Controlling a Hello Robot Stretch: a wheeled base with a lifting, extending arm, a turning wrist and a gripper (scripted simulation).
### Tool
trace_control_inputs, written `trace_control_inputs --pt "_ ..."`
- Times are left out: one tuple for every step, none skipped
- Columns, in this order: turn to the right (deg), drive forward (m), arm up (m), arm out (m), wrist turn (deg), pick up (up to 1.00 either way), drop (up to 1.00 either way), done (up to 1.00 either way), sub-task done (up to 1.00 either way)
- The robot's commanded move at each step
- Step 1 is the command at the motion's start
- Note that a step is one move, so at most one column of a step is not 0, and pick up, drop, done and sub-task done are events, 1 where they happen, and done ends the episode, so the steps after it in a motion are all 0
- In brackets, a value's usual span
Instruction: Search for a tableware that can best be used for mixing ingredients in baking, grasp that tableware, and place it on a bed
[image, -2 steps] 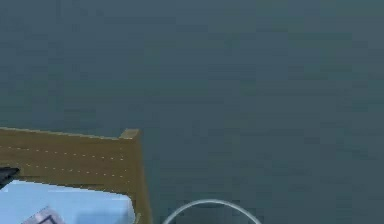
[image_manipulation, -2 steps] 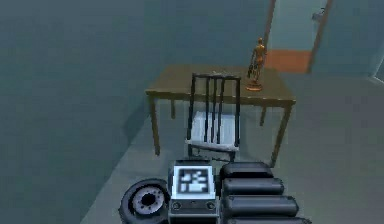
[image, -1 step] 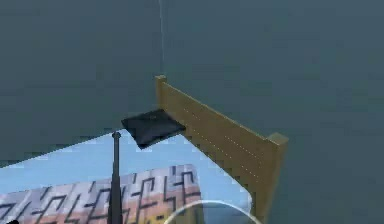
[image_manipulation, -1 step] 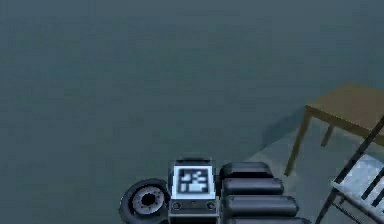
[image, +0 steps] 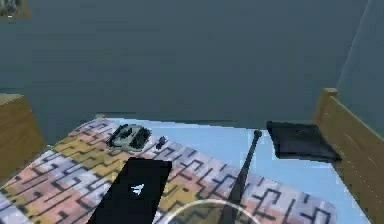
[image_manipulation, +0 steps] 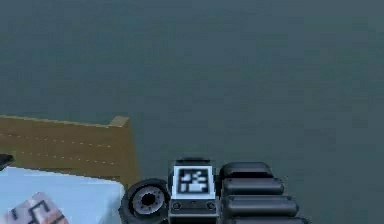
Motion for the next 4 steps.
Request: trace_control_inputs --pt "-45.0 0.0 0.0 0.0 0.0 0.0 0.0 0.0 0.0" --pt "-42.0 0.0 0.0 0.0 0.0 0.0 0.0 0.0 0.0" --pt "0.0 0.0 0.0 0.48 0.0 0.0 0.0 0.0 0.0" --pt "0.0 0.0 0.0 0.0 45.0 0.0 0.0 0.0 0.0"
